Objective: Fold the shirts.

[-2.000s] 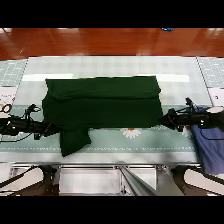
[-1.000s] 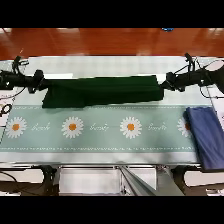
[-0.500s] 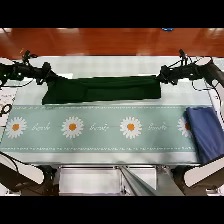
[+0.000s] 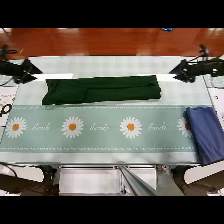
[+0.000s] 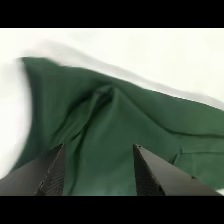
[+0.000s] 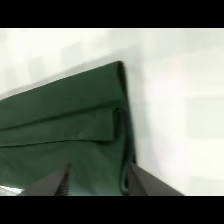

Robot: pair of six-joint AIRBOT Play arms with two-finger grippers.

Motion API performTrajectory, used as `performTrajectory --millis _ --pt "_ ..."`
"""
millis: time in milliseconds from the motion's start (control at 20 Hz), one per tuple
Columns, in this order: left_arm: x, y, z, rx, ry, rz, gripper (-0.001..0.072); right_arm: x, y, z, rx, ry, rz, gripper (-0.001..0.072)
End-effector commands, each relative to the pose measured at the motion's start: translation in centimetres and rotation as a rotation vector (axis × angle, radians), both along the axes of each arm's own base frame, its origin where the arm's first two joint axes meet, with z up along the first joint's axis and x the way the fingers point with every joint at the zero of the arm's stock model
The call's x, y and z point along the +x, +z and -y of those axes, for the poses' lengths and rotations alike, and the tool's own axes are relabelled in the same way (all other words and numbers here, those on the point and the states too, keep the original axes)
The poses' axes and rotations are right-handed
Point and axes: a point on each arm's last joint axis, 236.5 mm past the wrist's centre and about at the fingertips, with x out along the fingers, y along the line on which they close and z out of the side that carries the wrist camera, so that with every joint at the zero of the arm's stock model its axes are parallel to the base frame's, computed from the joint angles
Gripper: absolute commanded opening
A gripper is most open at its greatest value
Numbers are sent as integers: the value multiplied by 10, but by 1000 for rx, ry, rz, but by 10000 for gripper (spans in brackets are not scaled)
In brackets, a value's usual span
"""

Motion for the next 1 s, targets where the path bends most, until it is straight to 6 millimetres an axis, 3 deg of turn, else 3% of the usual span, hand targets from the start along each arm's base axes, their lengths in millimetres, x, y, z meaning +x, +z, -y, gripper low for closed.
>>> performTrajectory --millis 0,150,300,650,850,900,950 --pt "-41 38 -23 198 88 130 505 -27 -5 24 7 -45 -40 413" --pt "-114 -8 24 194 41 68 505 -25 -48 13 39 -143 -67 413" --pt "-155 -41 50 143 22 -6 505 -13 -65 -11 135 -164 -86 413" --pt "-151 -38 70 53 36 7 505 -4 -100 -60 203 -97 -192 413" --pt "-151 -38 70 53 37 7 505 8 -102 -94 191 -23 -177 400" --pt "-151 -38 71 53 32 7 505 14 -99 -101 185 -8 -161 357" --pt "-151 -38 74 58 16 11 504 18 -94 -105 175 14 -134 220"
